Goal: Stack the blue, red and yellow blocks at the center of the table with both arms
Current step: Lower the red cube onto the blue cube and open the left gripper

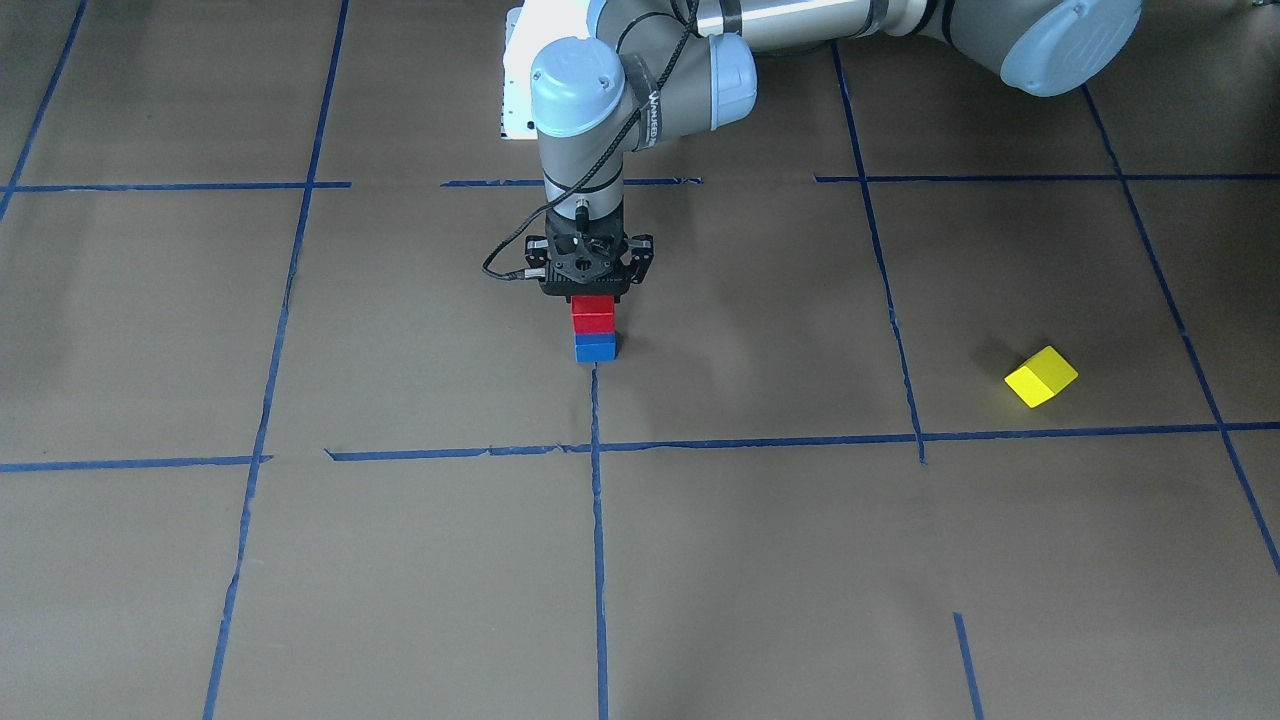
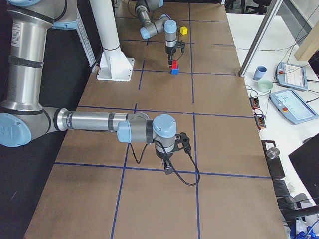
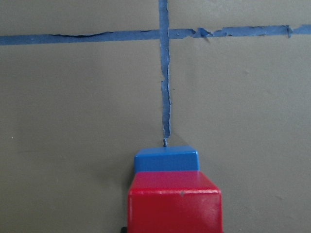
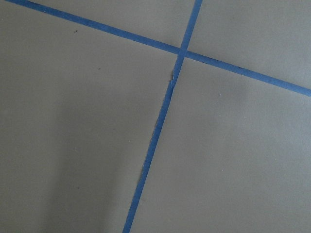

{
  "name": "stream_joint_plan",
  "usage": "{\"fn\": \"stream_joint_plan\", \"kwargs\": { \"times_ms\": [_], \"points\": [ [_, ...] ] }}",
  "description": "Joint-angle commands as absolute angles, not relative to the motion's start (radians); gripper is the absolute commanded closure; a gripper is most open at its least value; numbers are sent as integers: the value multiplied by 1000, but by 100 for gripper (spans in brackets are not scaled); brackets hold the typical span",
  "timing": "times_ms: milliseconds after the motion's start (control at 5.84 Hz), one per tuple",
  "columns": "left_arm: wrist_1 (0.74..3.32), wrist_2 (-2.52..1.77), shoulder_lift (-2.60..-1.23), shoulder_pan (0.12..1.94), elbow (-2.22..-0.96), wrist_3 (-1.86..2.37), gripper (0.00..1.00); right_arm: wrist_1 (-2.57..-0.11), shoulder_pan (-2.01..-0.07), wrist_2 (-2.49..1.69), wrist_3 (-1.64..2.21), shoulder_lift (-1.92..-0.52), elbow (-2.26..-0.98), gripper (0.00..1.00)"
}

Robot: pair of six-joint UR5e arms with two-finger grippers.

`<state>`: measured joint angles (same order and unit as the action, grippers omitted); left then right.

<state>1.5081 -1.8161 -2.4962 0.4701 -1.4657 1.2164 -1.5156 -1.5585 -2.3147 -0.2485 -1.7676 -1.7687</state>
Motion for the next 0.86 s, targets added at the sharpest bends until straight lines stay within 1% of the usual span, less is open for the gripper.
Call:
{"fn": "stream_joint_plan", "kwargs": {
  "times_ms": [0,342,513,684],
  "points": [
    [1511,-1818,-2496,472,-1465,1232,89,-1516,-1559,-2315,-249,-1769,-1769,1],
    [1512,-1818,-2497,471,-1465,1255,86,-1516,-1559,-2315,-249,-1769,-1770,1],
    [1513,-1818,-2496,471,-1465,1256,77,-1516,-1559,-2313,-249,-1769,-1769,1],
    [1520,-1818,-2497,472,-1459,1255,71,-1516,-1559,-2315,-249,-1769,-1769,1]
  ]
}}
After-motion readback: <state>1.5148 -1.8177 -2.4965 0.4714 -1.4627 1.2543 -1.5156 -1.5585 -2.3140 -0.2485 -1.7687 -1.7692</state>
